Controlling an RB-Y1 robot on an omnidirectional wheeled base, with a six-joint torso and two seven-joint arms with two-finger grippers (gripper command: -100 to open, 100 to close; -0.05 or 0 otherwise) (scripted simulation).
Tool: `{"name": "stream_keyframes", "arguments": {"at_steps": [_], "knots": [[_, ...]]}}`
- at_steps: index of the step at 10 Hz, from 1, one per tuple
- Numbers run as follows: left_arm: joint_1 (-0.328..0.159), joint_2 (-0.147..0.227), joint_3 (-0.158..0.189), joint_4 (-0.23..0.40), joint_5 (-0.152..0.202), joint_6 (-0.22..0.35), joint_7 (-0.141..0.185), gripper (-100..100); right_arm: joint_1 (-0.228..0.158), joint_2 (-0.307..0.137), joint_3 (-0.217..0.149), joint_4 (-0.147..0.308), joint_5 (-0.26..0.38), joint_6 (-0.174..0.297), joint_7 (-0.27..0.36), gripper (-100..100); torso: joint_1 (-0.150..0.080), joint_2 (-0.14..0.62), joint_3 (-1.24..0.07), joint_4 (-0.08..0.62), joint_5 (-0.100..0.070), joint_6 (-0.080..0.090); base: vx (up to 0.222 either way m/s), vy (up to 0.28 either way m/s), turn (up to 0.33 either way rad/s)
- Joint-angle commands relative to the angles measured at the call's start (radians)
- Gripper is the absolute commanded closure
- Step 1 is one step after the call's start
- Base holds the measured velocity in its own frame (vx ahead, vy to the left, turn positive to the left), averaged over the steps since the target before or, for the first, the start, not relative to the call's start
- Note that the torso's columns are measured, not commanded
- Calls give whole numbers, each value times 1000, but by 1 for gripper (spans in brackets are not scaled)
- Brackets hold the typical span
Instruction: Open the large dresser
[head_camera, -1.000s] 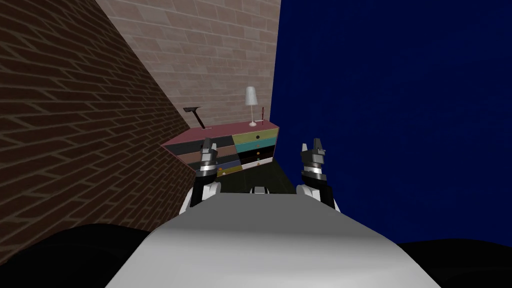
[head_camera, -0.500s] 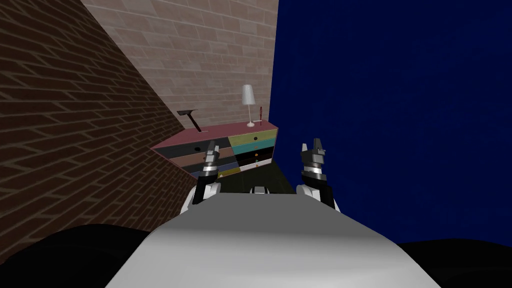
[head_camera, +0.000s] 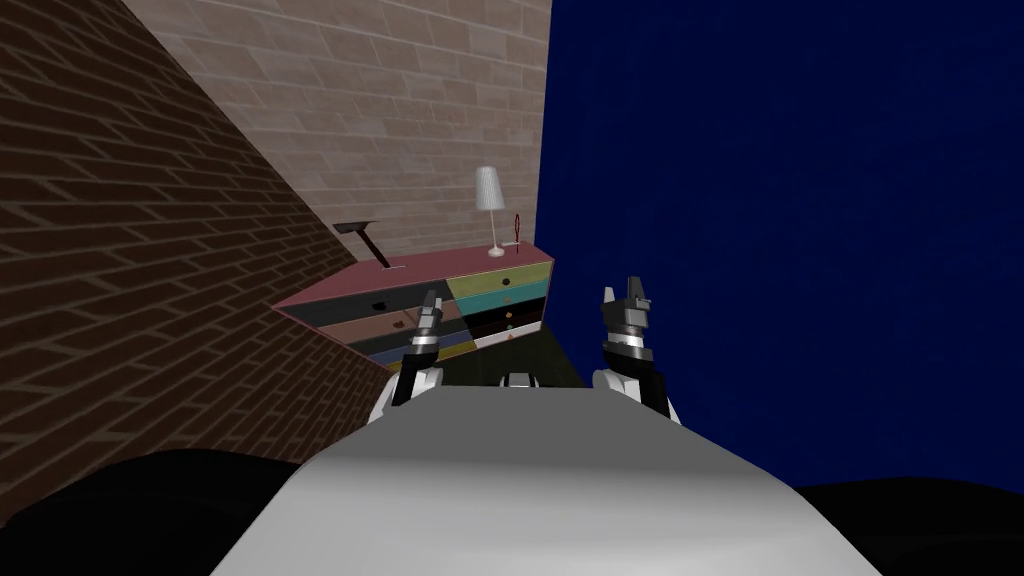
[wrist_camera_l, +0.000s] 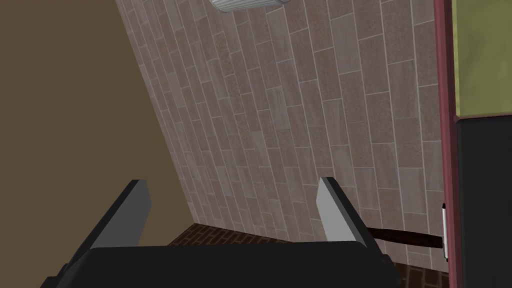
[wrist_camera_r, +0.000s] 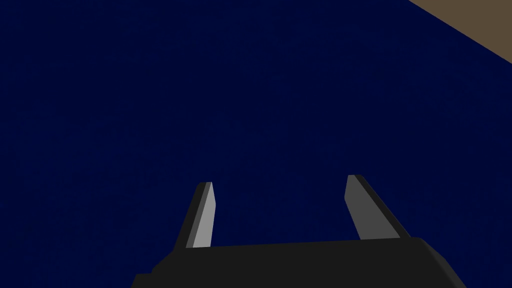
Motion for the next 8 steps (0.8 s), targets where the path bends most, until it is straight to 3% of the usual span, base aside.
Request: {"name": "stream_keyframes", "arguments": {"at_steps": [1, 8], "knots": [[-6, 7, -1, 64, -4, -28, -2, -100, 0, 0, 0, 0, 0, 0, 0, 0, 0, -1, 0, 0, 0, 0, 129, -79, -11], [-29, 12, 2, 223, -10, -92, -3, -100, 0, 0, 0, 0, 0, 0, 0, 0, 2, -1, 0, 0, 1, 0, 115, -67, -11]]}}
